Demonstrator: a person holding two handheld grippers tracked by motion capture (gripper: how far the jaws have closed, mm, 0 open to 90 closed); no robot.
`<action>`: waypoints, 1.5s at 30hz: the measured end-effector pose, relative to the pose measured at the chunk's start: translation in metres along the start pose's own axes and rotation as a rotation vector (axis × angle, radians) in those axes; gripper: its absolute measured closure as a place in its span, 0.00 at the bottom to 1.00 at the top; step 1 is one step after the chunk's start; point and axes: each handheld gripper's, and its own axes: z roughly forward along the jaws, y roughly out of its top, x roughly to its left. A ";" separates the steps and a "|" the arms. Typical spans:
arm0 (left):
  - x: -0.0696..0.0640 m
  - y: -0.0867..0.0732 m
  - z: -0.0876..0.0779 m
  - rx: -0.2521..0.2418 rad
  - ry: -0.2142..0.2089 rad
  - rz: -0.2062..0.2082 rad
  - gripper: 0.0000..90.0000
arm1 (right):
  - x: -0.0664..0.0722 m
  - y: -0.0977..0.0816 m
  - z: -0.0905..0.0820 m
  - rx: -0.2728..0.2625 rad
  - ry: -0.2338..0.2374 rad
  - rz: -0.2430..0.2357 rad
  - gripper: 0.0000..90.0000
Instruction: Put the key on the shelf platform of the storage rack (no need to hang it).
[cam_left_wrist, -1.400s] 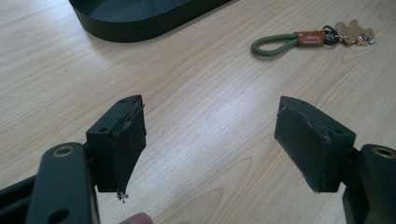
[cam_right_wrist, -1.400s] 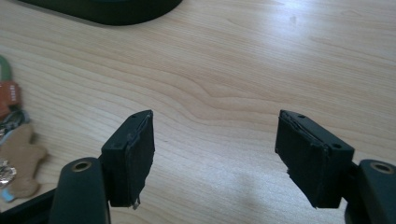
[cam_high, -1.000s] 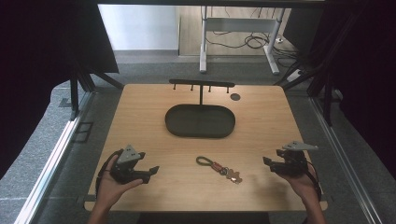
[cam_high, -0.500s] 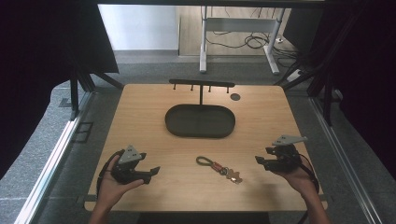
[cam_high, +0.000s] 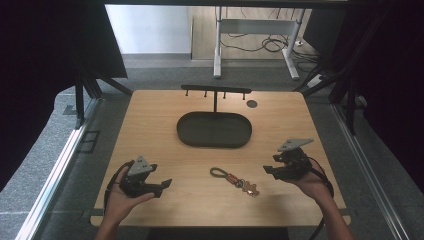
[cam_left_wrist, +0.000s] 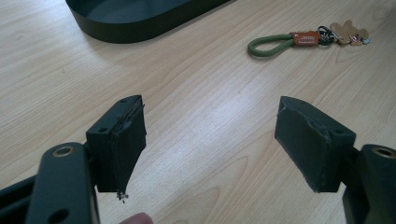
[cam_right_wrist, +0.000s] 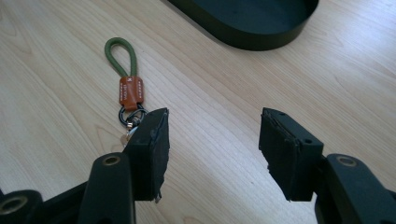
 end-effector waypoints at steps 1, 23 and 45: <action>0.000 0.000 0.000 -0.001 0.000 0.001 0.28 | 0.000 0.000 0.000 0.000 0.000 0.000 0.49; -0.001 0.000 0.002 0.005 -0.003 0.005 0.28 | 0.023 0.039 0.028 0.078 0.059 -0.123 0.49; -0.002 0.000 0.003 0.005 -0.007 0.009 0.28 | 0.039 0.055 0.062 0.189 0.108 -0.192 0.48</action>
